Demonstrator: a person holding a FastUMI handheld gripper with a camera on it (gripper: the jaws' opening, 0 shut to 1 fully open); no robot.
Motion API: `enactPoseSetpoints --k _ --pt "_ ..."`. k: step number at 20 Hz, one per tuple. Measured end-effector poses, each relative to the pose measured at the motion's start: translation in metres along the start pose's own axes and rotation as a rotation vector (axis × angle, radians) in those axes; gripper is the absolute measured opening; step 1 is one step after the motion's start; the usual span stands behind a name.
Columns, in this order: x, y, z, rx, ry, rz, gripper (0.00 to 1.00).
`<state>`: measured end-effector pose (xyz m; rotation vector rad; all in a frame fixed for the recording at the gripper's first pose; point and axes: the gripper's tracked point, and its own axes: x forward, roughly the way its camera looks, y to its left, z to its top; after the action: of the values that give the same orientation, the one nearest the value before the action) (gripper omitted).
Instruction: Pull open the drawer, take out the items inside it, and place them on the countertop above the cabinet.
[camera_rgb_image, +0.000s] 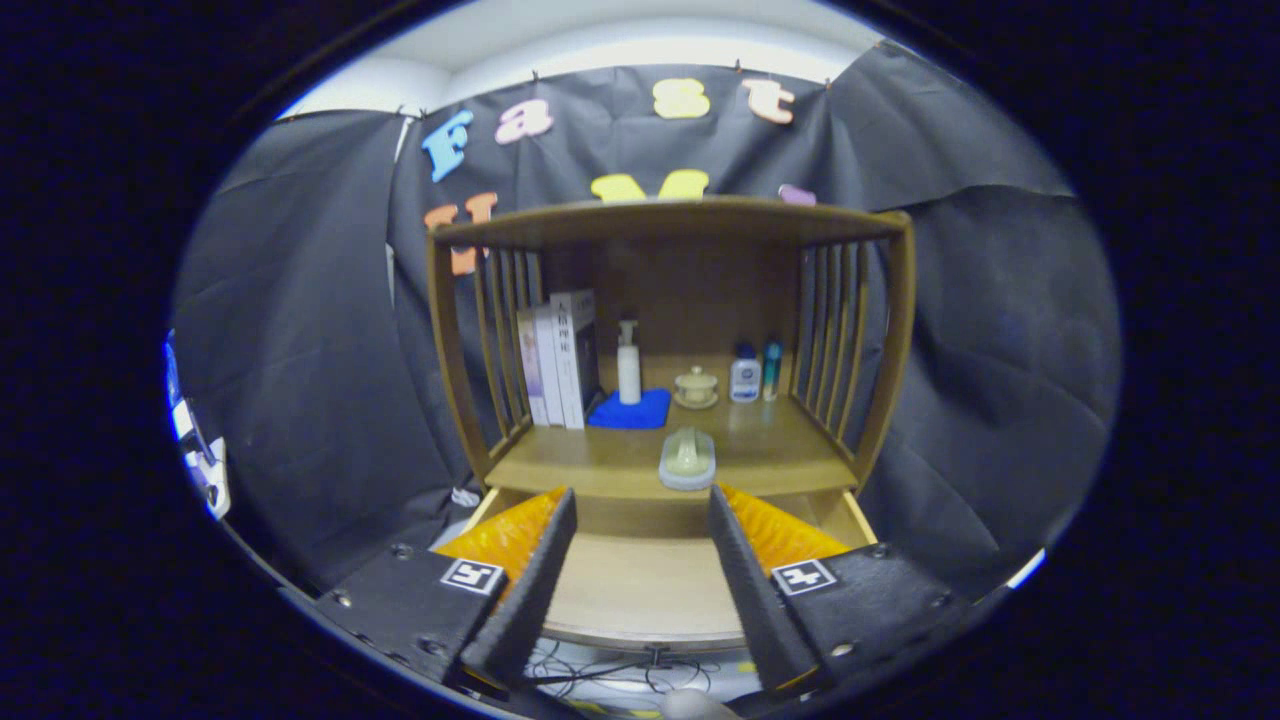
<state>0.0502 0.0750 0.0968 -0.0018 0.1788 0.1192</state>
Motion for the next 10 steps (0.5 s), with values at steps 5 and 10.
enactPoseSetpoints --k 5,10 --pt "-0.048 -0.004 -0.005 0.024 -0.182 0.000 1.00" --pt "-0.070 -0.006 -0.034 0.005 -0.269 0.002 1.00"
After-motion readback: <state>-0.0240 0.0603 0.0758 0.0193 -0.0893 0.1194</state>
